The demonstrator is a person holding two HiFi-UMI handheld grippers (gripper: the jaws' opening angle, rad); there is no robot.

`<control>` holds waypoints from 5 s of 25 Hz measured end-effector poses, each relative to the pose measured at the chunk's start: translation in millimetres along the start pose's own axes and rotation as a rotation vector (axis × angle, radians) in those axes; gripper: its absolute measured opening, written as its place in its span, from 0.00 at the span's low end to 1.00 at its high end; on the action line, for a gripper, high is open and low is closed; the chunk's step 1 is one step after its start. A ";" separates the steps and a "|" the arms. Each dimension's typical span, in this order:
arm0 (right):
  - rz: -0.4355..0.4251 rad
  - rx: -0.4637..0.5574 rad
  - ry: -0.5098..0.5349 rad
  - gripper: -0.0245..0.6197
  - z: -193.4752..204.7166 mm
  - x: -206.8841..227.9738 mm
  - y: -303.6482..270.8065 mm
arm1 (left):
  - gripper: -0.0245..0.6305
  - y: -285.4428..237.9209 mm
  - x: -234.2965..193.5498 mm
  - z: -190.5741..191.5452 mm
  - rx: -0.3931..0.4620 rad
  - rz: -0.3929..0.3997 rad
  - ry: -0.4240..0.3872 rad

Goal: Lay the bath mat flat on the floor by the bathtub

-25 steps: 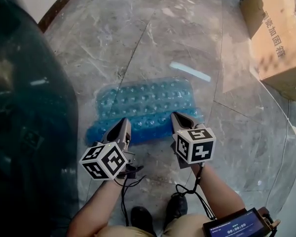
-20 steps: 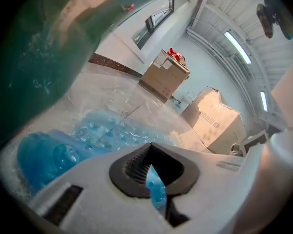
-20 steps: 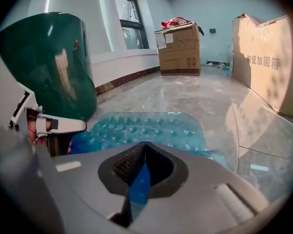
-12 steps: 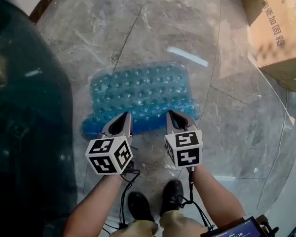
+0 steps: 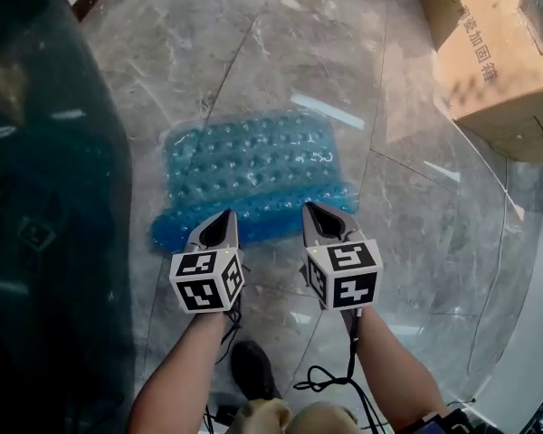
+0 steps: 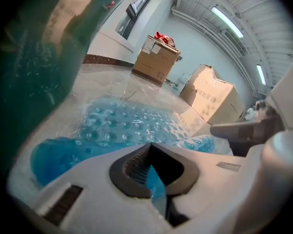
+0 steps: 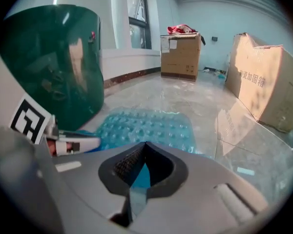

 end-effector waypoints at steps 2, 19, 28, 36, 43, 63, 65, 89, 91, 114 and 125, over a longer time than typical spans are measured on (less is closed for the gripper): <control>0.014 0.060 0.025 0.05 -17.5 2.0 -4.3 | 0.04 0.9 2.8 8.0 0.047 -0.002 -0.011; 0.067 -0.062 0.187 0.05 104.2 -18.1 3.0 | 0.05 56.3 37.6 64.3 0.096 -0.017 0.053; -0.044 0.023 0.144 0.05 130.4 -11.2 36.9 | 0.04 48.7 36.1 117.4 0.025 -0.098 -0.006; 0.020 -0.014 0.186 0.05 120.3 -10.4 10.2 | 0.05 63.8 51.9 158.3 -0.043 -0.056 -0.031; 0.001 -0.013 0.169 0.05 162.0 -16.7 23.4 | 0.05 83.6 54.9 139.2 0.048 -0.070 0.028; -0.038 -0.059 0.261 0.05 209.8 -17.2 40.1 | 0.05 104.6 70.7 198.6 -0.023 -0.136 -0.054; -0.021 -0.039 0.274 0.05 220.2 -20.3 42.4 | 0.05 125.7 76.8 193.4 0.039 -0.109 -0.059; 0.024 0.014 0.122 0.05 269.4 -35.2 60.6 | 0.05 107.6 64.8 245.2 0.137 -0.043 0.092; 0.036 0.043 0.124 0.05 272.7 -38.5 63.0 | 0.05 105.9 64.8 248.3 0.134 -0.062 0.026; -0.014 0.006 0.243 0.05 336.1 -79.5 98.7 | 0.05 145.1 100.2 315.0 0.187 -0.001 0.011; -0.088 0.043 0.209 0.05 339.0 -74.5 124.9 | 0.05 143.0 104.6 365.1 0.060 -0.060 -0.006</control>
Point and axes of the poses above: the fingertips, and each gripper's own axes: y backward along the fingers, x to its right, z out of its underside, the point moved 10 cm from there along y, backward along the fingers, and after that the axes turned 15 degrees about -x, right-handed, at the moved point
